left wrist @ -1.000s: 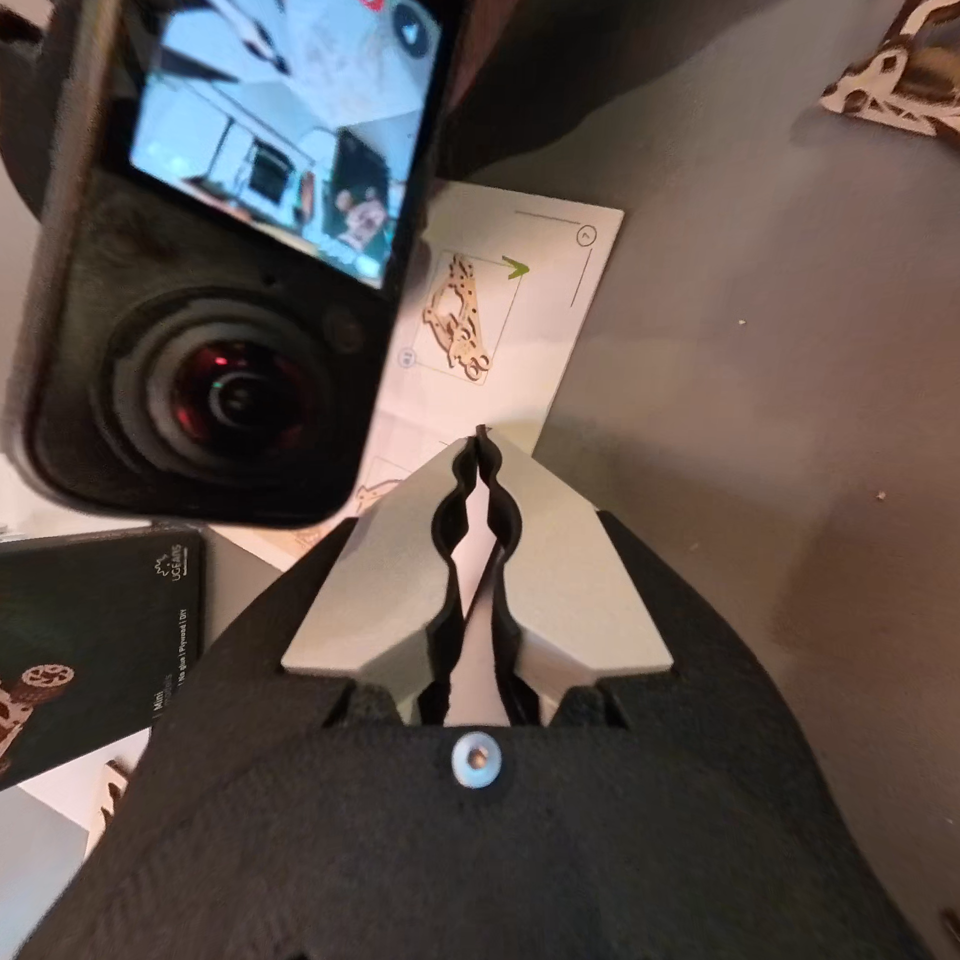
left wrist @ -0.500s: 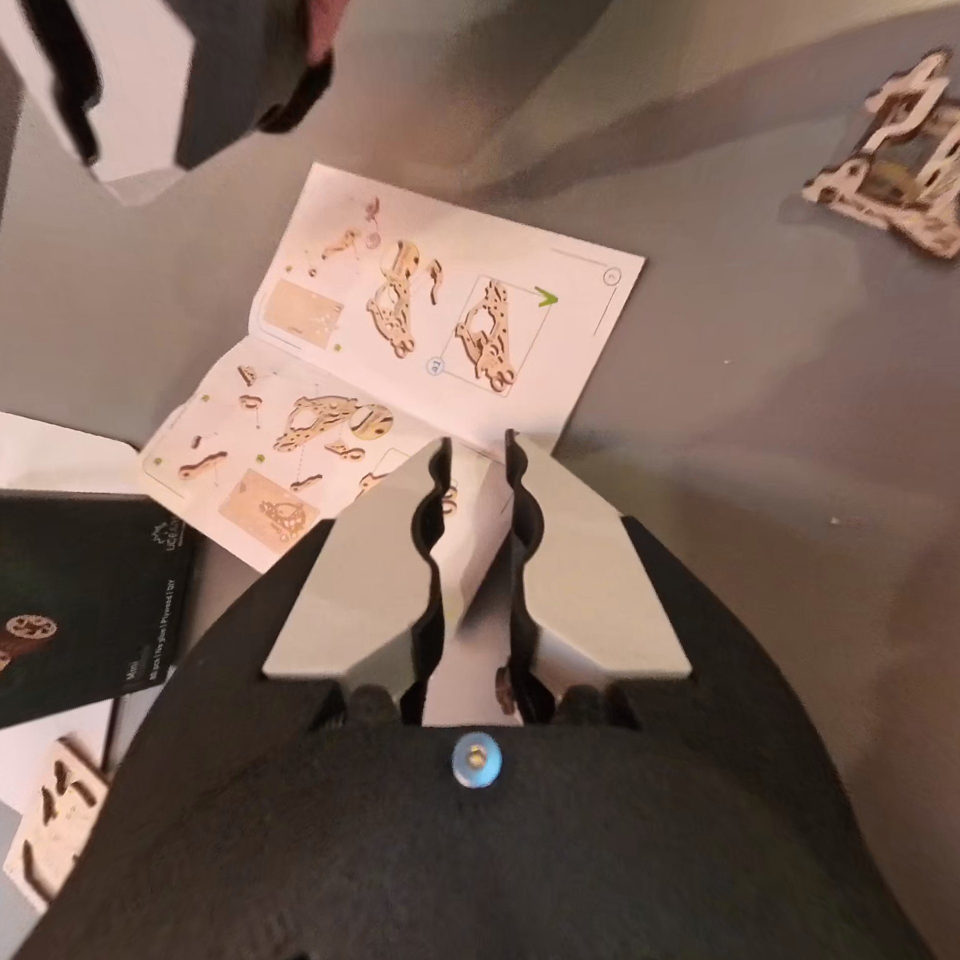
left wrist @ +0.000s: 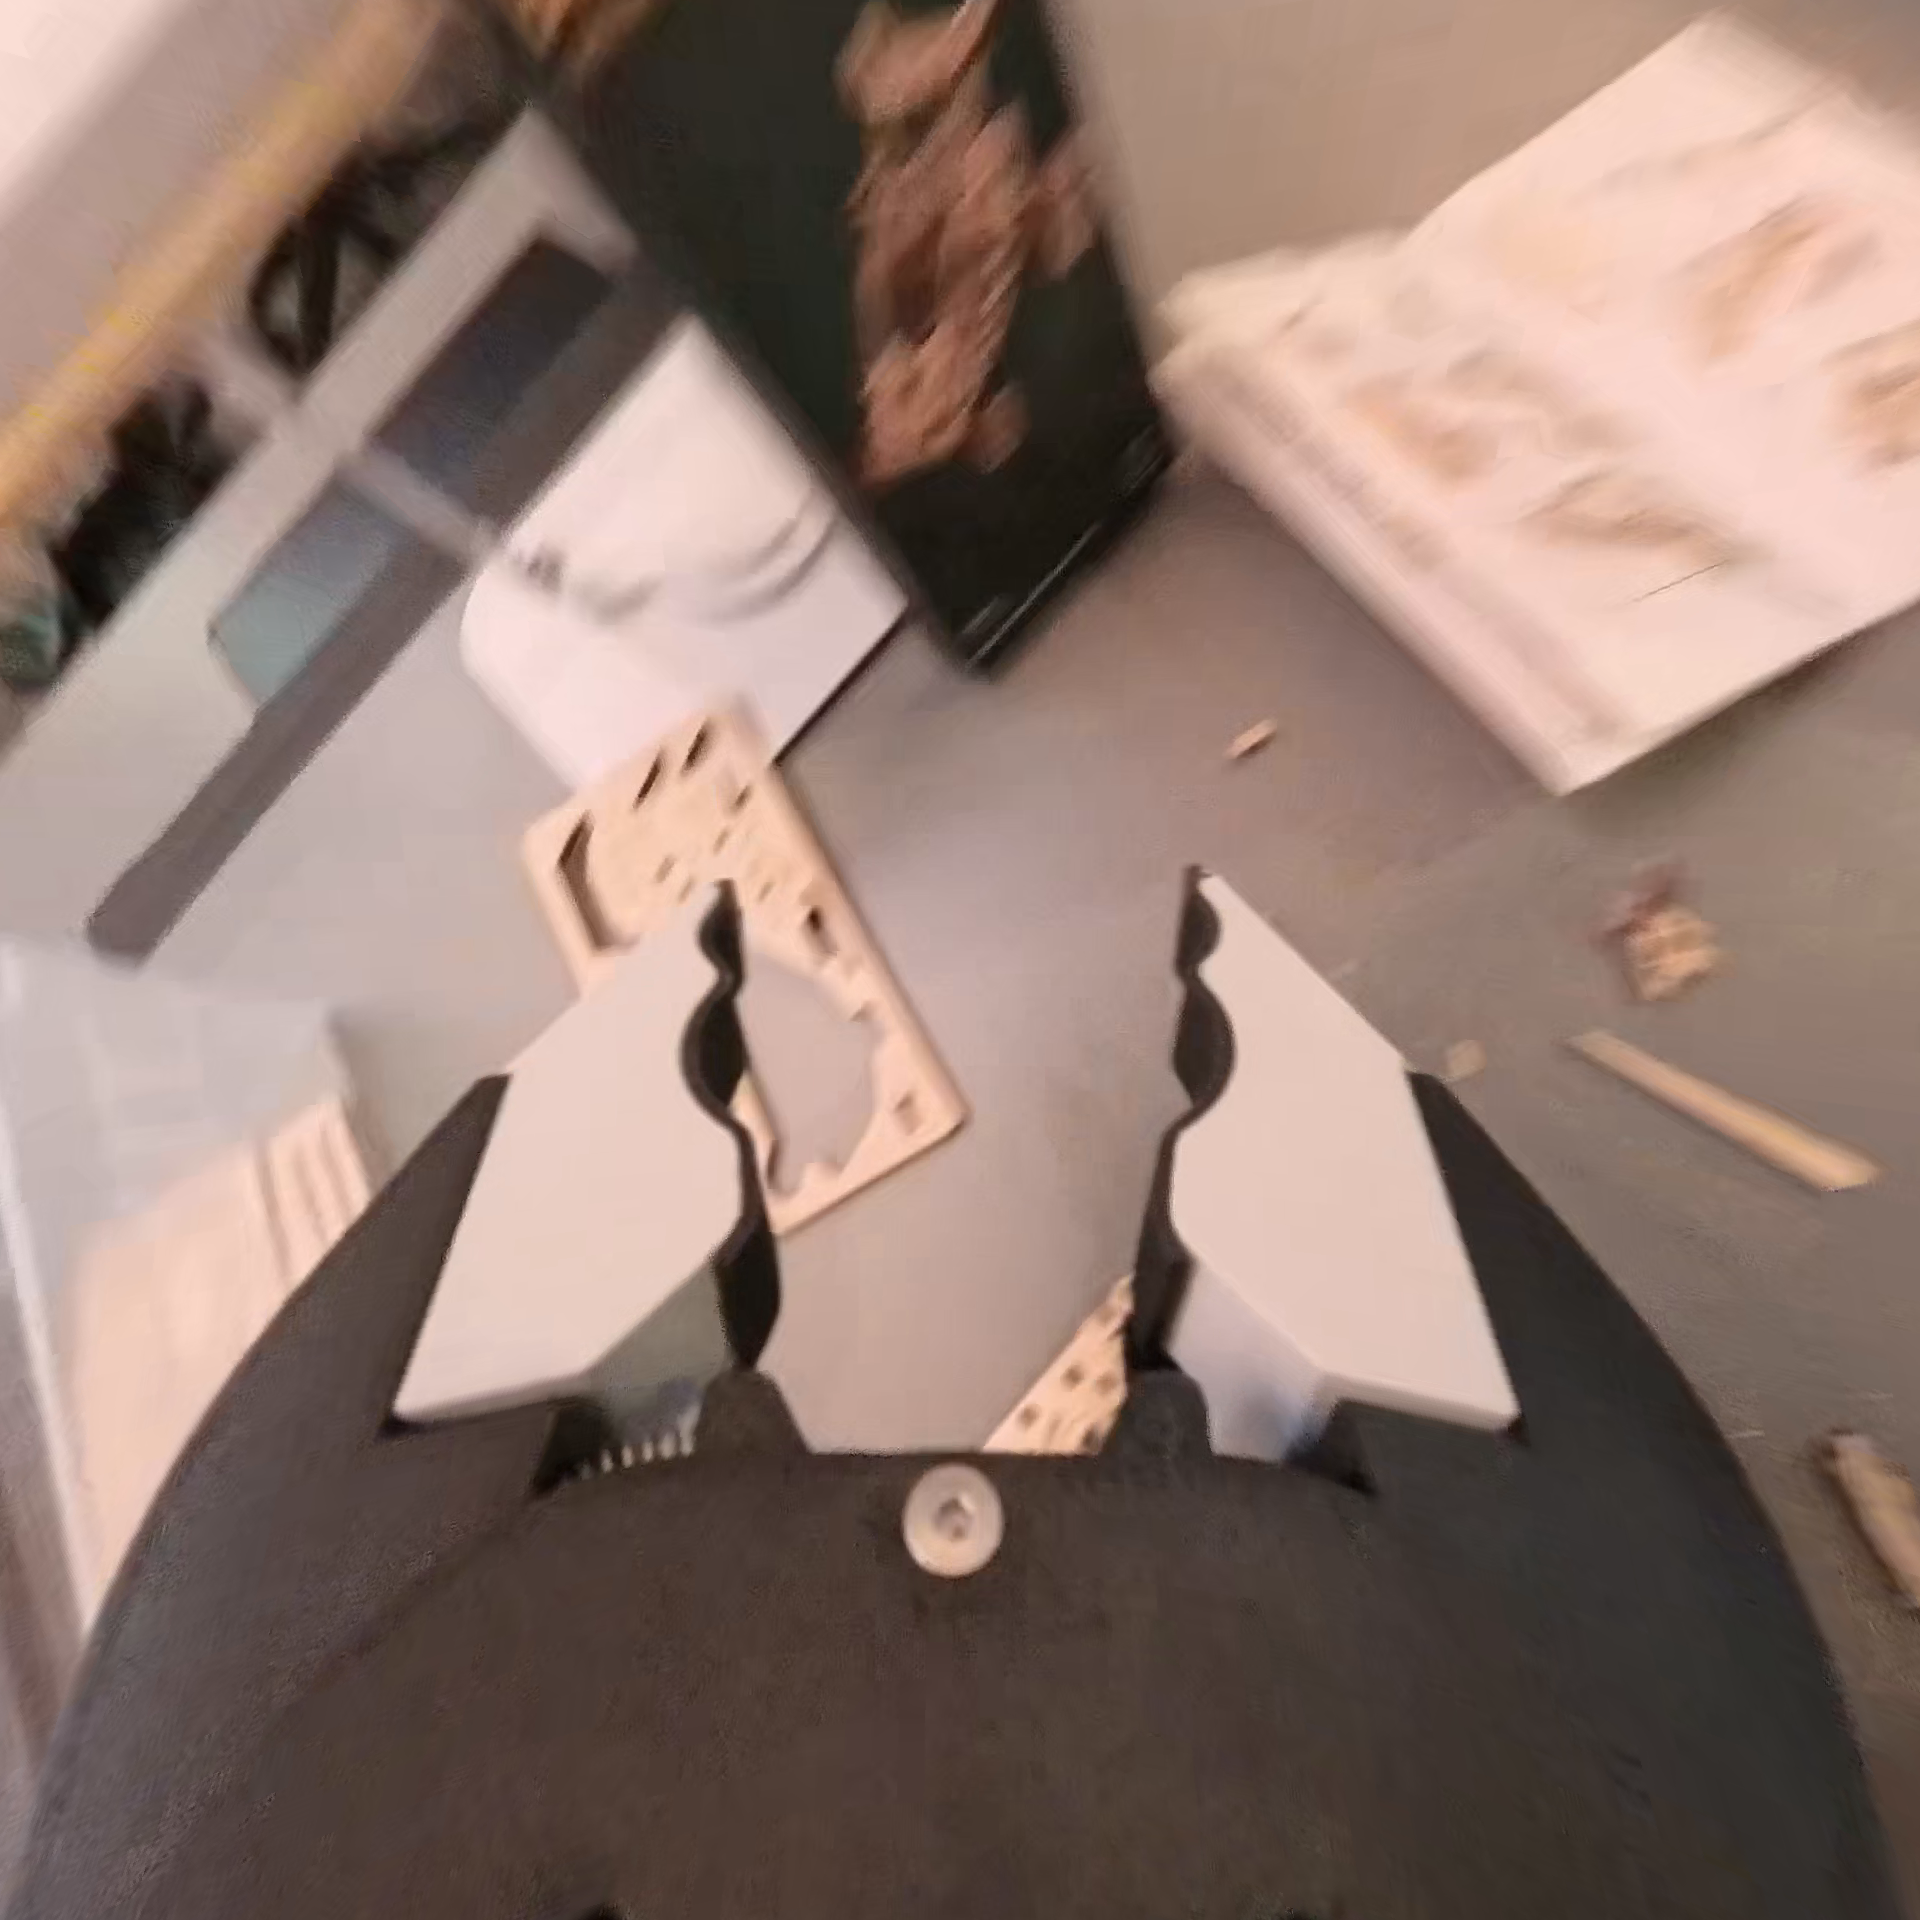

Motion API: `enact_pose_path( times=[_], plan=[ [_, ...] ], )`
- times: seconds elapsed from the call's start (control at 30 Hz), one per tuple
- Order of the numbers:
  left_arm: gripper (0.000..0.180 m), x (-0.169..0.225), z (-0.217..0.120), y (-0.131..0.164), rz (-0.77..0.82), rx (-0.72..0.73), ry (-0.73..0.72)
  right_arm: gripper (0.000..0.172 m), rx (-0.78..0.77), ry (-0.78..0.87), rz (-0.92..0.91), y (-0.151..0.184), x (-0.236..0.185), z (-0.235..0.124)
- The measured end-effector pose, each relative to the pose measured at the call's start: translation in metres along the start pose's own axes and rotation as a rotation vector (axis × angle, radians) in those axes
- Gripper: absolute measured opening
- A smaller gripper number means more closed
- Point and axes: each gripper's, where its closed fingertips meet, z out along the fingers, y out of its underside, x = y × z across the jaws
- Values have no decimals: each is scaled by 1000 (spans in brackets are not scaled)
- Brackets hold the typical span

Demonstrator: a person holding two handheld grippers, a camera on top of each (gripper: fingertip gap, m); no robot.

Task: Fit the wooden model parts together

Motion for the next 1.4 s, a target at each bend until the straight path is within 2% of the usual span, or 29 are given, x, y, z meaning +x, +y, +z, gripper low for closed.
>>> enact_pose_path(
  times=[0.03, 0.1, 0.2, 0.23, 0.33, 0.47, 0.53, 0.6, 0.7, 0.77, 0.83, 0.9, 1.17, 1.27, 1.33, 1.4],
  plan=[
    [95, -18, 5, 20, -49, -61, -23, 6, 3, 5, 1, -1, -3, -4],
    [111, -42, 15, 50, -164, -113, -25, 7, 8, 10, 7, -5, -11, -12],
    [131, -56, 31, 77, -312, -145, 24, 11, 17, -12, 41, -9, -26, -22],
    [131, -56, 36, 84, -333, -166, 47, 12, 20, -18, 49, -11, -31, -26],
    [122, -50, 36, 97, -323, -240, 95, 12, 40, -32, 54, -19, -45, -38],
    [109, -19, -1, 96, -222, -229, 254, 12, 45, -49, 53, -21, -62, -53],
    [104, -2, -20, 113, -142, -302, 321, 12, 60, -68, 70, -23, -71, -58],
    [87, 16, -37, 137, -58, -393, 385, 11, 67, -84, 90, -22, -79, -62],
    [74, 37, -44, 152, 62, -381, 386, 11, 69, -96, 104, -20, -90, -65],
    [62, 41, -45, 150, 64, -338, 399, 11, 77, -103, 113, -19, -95, -67],
    [61, 41, -44, 149, 63, -325, 404, 11, 80, -111, 130, -17, -100, -69],
    [40, 40, -44, 147, 70, -314, 408, 11, 87, -125, 147, -16, -105, -70],
    [40, 40, -45, 139, -44, -279, 425, 11, 127, -160, 191, -20, -117, -79],
    [39, 50, -52, 113, -141, -166, 480, 15, 162, -196, 239, -27, -127, -77],
    [40, 57, -59, 78, -248, -20, 534, 23, 189, -200, 250, -33, -132, -74],
    [40, 69, -72, 33, -419, 169, 659, 30, 215, -208, 263, -40, -138, -69]
  ],
)
